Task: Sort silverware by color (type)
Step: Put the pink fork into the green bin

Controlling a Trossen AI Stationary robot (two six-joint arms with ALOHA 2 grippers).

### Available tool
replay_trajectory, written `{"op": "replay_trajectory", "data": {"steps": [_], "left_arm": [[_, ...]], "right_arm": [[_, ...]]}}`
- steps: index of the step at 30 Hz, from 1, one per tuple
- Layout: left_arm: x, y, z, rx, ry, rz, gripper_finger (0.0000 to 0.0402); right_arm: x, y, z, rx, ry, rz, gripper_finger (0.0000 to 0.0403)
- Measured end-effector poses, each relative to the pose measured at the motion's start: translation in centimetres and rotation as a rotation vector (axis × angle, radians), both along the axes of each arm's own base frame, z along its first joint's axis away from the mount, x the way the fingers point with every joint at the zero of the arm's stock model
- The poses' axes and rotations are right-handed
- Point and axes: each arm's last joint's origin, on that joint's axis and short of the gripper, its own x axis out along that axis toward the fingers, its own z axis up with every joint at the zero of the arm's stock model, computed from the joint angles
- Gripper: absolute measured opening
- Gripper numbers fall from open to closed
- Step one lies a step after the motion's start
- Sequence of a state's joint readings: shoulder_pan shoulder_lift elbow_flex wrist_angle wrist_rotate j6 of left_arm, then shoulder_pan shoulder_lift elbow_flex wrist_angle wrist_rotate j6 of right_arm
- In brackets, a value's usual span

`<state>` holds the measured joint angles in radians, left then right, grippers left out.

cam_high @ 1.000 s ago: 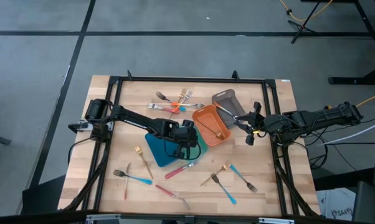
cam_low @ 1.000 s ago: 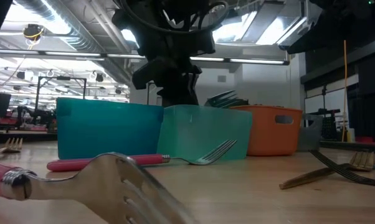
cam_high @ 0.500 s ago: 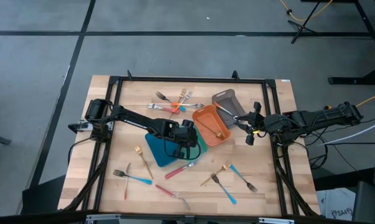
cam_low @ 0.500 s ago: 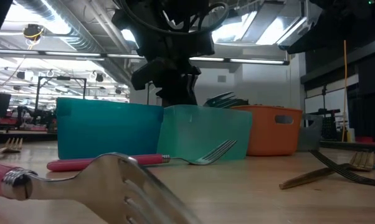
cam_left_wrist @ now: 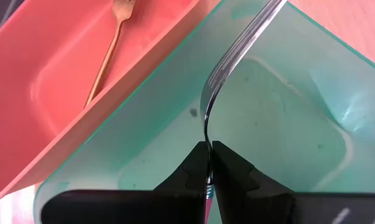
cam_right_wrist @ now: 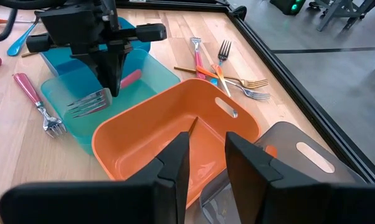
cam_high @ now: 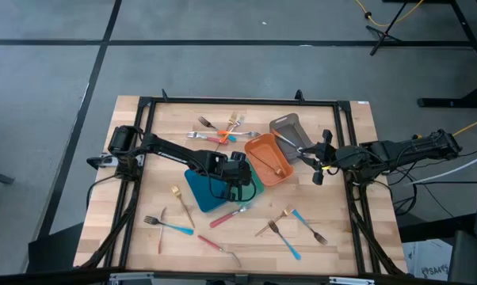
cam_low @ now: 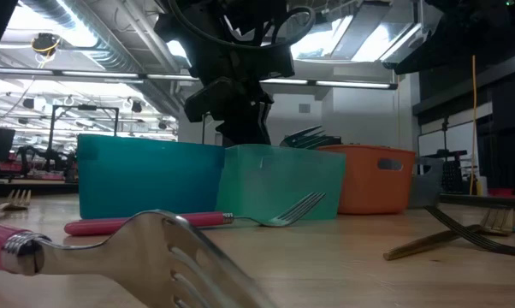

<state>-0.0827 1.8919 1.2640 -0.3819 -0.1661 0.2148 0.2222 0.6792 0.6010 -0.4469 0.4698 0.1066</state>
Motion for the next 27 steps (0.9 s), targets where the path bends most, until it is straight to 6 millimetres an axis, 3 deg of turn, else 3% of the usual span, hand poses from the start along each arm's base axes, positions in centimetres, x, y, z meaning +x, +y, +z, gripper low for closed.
{"op": "replay_trajectory", "data": {"steps": [27], "left_arm": [[0.0,0.22,0.04,0.039,-0.005,0.033,0.0012]], "right_arm": [[0.0,0.0,0.0,0.0,0.0,0.0,0.0095]]}}
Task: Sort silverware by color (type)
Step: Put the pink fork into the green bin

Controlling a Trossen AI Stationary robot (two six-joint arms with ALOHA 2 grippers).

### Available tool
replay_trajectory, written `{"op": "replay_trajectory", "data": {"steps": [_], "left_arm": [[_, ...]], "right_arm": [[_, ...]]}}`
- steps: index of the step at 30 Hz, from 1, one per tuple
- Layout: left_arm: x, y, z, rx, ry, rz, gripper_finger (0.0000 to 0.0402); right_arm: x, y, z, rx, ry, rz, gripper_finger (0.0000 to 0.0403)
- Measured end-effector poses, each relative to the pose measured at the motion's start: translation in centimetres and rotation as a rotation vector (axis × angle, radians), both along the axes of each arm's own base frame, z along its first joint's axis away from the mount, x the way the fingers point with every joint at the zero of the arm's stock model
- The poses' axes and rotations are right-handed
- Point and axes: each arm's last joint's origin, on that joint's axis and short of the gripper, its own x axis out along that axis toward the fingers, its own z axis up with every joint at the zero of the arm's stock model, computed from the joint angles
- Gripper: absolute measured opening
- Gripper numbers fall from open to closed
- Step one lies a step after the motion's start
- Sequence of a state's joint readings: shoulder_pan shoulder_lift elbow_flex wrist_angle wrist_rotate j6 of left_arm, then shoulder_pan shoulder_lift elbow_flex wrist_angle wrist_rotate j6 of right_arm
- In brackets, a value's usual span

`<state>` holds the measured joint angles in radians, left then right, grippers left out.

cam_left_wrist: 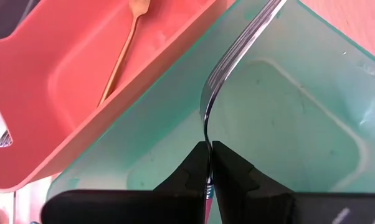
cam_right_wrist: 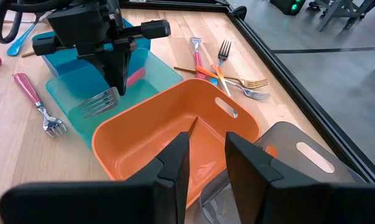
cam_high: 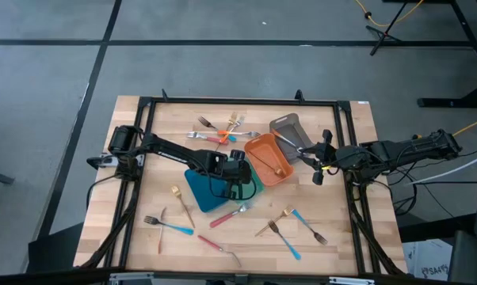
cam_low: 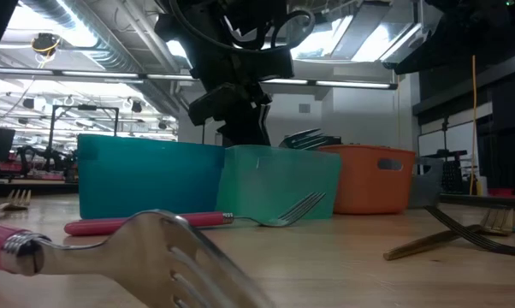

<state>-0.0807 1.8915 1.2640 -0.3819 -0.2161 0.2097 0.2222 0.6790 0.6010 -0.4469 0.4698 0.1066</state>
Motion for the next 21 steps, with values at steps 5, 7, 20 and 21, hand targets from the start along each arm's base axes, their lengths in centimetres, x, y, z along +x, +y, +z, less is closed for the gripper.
{"op": "replay_trajectory", "data": {"steps": [5,7,20,21], "left_arm": [[0.0,0.0,0.0,-0.026,-0.009,0.04,0.0012],[0.0,0.0,0.0,-0.026,-0.009,0.042,0.0012],[0.01,0.01,0.01,-0.026,-0.01,0.044,0.0057],[0.01,0.01,0.01,-0.026,-0.01,0.043,0.0065]], "right_arm": [[0.0,0.0,0.0,0.0,0.0,0.0,0.0095],[0.0,0.0,0.0,0.0,0.0,0.0,0.0095],[0.0,0.0,0.0,0.0,0.0,0.0,0.0095],[0.0,0.0,0.0,0.0,0.0,0.0,0.0095]]}}
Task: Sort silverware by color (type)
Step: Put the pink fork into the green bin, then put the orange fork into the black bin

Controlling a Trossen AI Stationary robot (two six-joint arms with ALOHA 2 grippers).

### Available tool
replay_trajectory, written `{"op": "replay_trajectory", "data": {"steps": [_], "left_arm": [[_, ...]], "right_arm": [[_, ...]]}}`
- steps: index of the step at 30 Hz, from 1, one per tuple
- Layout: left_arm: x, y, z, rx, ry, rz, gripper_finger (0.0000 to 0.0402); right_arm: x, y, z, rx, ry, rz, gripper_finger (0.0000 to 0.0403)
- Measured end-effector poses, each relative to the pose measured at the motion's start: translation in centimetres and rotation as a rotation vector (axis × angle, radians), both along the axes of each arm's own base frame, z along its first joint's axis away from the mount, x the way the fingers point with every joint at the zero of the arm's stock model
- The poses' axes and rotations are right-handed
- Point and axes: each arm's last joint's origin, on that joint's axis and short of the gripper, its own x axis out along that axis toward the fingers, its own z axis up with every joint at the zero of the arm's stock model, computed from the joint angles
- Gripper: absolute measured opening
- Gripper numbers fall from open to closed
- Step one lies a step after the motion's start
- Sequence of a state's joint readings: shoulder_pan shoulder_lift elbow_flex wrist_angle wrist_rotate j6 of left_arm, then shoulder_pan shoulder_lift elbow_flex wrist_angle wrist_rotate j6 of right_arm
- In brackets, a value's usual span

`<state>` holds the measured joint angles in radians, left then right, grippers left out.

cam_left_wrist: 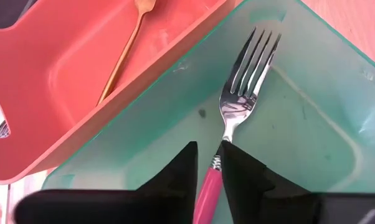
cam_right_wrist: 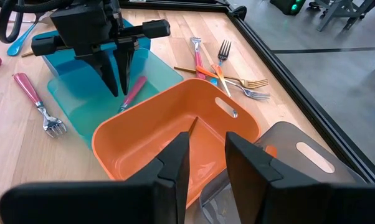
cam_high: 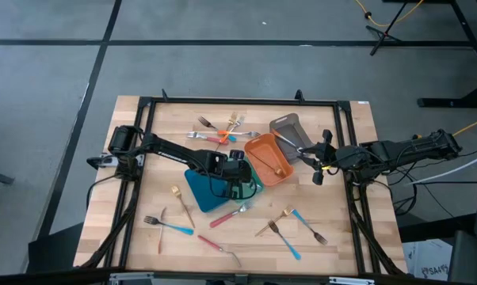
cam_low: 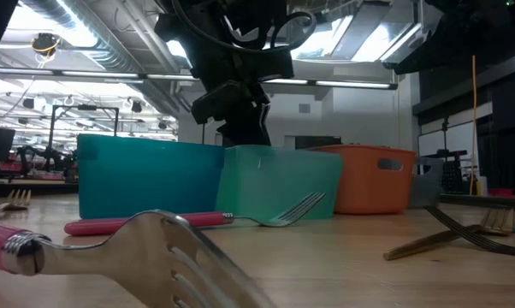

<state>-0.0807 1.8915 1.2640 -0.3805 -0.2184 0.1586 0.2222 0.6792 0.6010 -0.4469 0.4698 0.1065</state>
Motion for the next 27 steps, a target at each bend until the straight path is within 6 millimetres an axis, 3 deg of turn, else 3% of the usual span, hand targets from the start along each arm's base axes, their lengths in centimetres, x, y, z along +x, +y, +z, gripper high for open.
{"op": "replay_trajectory", "data": {"steps": [5,17,27], "left_arm": [[0.0,0.0,0.0,0.0,0.0,0.0,0.0085],[-0.1,0.0,0.4,-0.001,-0.014,0.0,0.0086],[-1.3,1.2,5.3,-0.041,-0.166,0.065,0.0086]], "right_arm": [[0.0,0.0,0.0,0.0,0.0,0.0,0.0095],[0.0,0.0,0.0,0.0,0.0,0.0,0.0095],[0.0,0.0,0.0,-0.001,0.001,0.0,0.0095]]}}
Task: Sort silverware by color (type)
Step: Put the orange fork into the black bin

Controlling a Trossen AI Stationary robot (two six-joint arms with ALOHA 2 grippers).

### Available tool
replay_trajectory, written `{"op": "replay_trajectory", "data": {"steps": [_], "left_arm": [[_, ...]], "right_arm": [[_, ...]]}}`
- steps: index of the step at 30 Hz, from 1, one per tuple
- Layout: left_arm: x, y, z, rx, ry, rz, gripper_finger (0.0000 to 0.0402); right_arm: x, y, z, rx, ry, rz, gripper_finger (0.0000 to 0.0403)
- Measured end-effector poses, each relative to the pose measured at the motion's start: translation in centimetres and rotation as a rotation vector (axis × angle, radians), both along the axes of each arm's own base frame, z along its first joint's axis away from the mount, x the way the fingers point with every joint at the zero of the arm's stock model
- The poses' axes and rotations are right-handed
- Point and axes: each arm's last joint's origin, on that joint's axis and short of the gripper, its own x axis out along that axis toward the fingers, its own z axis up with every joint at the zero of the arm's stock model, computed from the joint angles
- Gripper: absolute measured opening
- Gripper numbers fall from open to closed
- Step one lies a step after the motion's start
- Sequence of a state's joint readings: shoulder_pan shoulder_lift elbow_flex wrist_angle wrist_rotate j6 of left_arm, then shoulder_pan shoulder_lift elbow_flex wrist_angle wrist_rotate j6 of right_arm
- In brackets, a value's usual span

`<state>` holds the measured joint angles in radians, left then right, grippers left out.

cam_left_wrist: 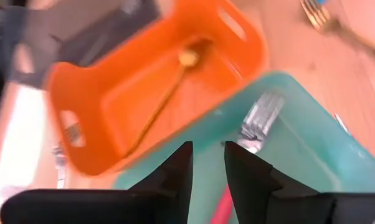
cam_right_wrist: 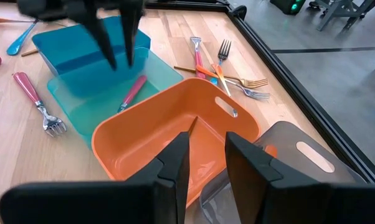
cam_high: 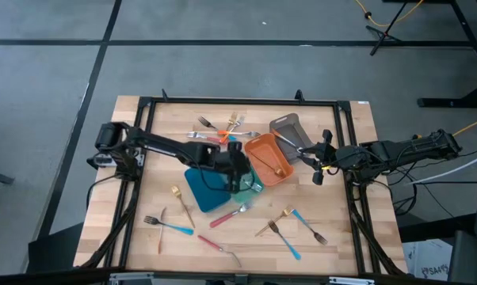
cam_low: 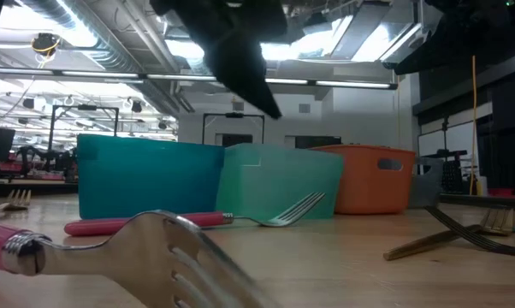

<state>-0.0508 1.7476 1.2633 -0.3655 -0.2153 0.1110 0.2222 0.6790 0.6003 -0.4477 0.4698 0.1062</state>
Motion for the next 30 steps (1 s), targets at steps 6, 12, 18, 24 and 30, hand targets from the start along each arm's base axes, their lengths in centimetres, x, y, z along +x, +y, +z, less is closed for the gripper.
{"op": "replay_trajectory", "data": {"steps": [6,12,18,24,30], "left_arm": [[-1.3,2.6,2.9,-0.035,-0.082,0.106,0.0086],[-3.1,6.4,4.4,-0.033,-0.067,0.217,0.0086],[-4.7,10.2,3.8,-0.047,0.024,0.328,0.0086],[-5.7,13.4,3.3,-0.167,0.036,0.416,0.0086],[-6.5,15.6,3.3,-0.203,0.002,0.521,0.0086]], "right_arm": [[0.0,0.0,0.0,0.0,0.001,0.0,0.0095],[0.0,0.0,0.0,0.0,0.0,0.0,0.0095],[0.0,0.0,0.0,0.0,0.001,0.0,0.0095],[0.0,0.0,0.0,-0.001,0.003,0.0,0.0095],[0.0,0.0,0.0,-0.001,0.003,0.0,0.0095]]}}
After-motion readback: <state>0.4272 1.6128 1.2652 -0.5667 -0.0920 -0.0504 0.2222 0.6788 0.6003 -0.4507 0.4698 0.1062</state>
